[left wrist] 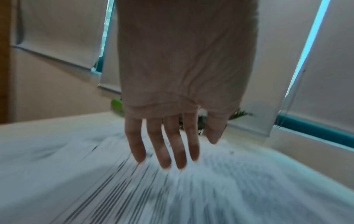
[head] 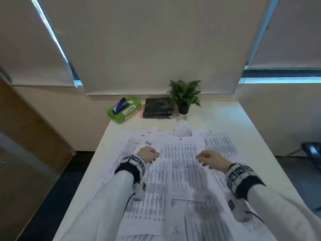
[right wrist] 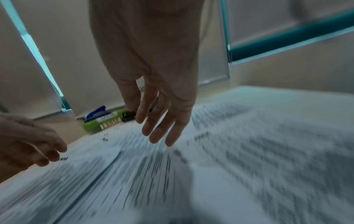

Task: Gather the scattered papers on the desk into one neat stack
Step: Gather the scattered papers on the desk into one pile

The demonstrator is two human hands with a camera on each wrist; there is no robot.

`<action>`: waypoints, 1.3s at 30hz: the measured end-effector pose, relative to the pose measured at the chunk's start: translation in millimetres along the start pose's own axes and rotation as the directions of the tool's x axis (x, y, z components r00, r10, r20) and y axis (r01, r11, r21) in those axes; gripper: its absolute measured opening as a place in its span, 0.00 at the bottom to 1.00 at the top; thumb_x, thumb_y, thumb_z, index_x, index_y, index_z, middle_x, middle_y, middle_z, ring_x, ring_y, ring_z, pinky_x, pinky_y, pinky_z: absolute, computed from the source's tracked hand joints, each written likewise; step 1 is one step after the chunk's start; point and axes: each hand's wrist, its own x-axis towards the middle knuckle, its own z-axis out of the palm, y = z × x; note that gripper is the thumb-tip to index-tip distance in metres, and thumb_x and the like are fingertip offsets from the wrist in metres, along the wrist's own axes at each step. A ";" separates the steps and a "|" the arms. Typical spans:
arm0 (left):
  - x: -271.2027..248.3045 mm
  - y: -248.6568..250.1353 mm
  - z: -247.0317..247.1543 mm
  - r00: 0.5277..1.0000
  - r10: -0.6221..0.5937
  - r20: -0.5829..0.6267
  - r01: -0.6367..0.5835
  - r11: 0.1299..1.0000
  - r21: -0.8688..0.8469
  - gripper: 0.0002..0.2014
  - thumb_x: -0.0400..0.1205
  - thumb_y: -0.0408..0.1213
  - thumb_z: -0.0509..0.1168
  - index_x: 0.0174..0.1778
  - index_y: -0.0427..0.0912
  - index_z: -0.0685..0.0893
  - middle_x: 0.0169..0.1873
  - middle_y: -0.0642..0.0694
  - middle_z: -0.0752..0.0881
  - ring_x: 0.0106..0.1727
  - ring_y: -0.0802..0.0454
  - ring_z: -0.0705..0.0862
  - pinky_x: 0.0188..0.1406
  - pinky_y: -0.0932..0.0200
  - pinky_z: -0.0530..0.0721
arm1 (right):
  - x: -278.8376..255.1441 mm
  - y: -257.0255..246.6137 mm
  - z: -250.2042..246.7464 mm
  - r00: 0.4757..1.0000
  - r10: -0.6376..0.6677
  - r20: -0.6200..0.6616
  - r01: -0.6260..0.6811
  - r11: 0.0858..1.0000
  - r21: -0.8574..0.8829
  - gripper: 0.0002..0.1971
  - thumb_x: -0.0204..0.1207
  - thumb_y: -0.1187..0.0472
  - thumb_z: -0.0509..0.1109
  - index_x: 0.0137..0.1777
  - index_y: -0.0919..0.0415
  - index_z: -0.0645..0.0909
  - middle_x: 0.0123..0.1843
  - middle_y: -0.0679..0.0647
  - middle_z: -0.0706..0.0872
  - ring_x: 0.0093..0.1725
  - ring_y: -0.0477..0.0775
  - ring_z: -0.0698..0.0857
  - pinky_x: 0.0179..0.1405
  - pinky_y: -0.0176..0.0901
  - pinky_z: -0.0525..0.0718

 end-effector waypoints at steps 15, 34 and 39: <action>-9.5 -111.9 40.1 0.719 -0.629 -0.296 0.601 0.777 -0.189 0.40 0.76 0.53 0.66 0.77 0.35 0.59 0.72 0.32 0.64 0.71 0.33 0.71 0.69 0.44 0.74 | 31.0 20.5 145.0 0.916 0.281 0.287 -0.401 0.663 0.632 0.28 0.76 0.63 0.70 0.74 0.60 0.64 0.68 0.66 0.77 0.63 0.64 0.81 0.61 0.64 0.83; -4.6 -51.6 50.9 0.922 -0.256 -0.290 0.148 0.926 -0.346 0.20 0.84 0.41 0.60 0.70 0.38 0.71 0.63 0.39 0.80 0.55 0.47 0.81 0.62 0.50 0.80 | 54.8 57.6 32.9 0.873 0.435 -0.221 -0.264 0.803 0.534 0.43 0.65 0.73 0.74 0.80 0.65 0.59 0.76 0.68 0.70 0.70 0.71 0.74 0.68 0.69 0.75; 26.0 -28.9 64.1 0.908 -0.377 -0.183 0.297 0.888 -0.352 0.31 0.79 0.50 0.62 0.77 0.41 0.64 0.74 0.37 0.67 0.72 0.39 0.71 0.72 0.43 0.73 | 57.7 50.4 38.8 0.859 0.454 -0.237 -0.329 0.843 0.425 0.34 0.78 0.75 0.60 0.82 0.67 0.51 0.75 0.71 0.69 0.68 0.70 0.75 0.67 0.62 0.77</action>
